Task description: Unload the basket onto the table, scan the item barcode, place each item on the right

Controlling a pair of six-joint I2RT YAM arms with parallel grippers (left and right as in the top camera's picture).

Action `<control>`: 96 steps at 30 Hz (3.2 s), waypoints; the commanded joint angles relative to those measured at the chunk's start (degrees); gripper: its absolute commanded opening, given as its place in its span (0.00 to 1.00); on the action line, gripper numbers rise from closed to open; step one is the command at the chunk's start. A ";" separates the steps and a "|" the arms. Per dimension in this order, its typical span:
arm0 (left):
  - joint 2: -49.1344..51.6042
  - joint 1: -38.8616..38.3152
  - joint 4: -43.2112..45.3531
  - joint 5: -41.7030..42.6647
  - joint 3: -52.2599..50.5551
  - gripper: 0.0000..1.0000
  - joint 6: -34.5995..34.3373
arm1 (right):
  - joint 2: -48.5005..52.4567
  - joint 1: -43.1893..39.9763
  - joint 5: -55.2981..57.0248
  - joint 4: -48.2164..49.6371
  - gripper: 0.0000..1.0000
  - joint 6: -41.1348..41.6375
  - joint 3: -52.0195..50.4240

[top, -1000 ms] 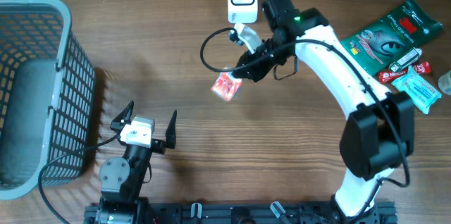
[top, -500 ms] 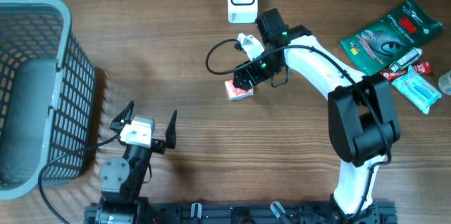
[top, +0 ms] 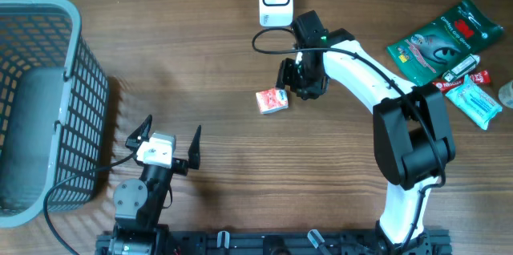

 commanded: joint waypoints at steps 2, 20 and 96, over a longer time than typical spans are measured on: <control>-0.15 -0.26 -0.04 0.68 -0.35 1.00 0.70 | 1.40 0.24 -0.42 -1.46 0.46 6.97 0.20; -0.15 -0.26 -0.02 0.68 -0.35 1.00 0.70 | -5.88 8.35 12.13 -6.25 0.72 -8.11 0.22; -0.15 -0.26 -0.02 0.68 -0.35 1.00 0.70 | -6.56 -7.65 -37.18 56.28 0.05 81.48 -9.07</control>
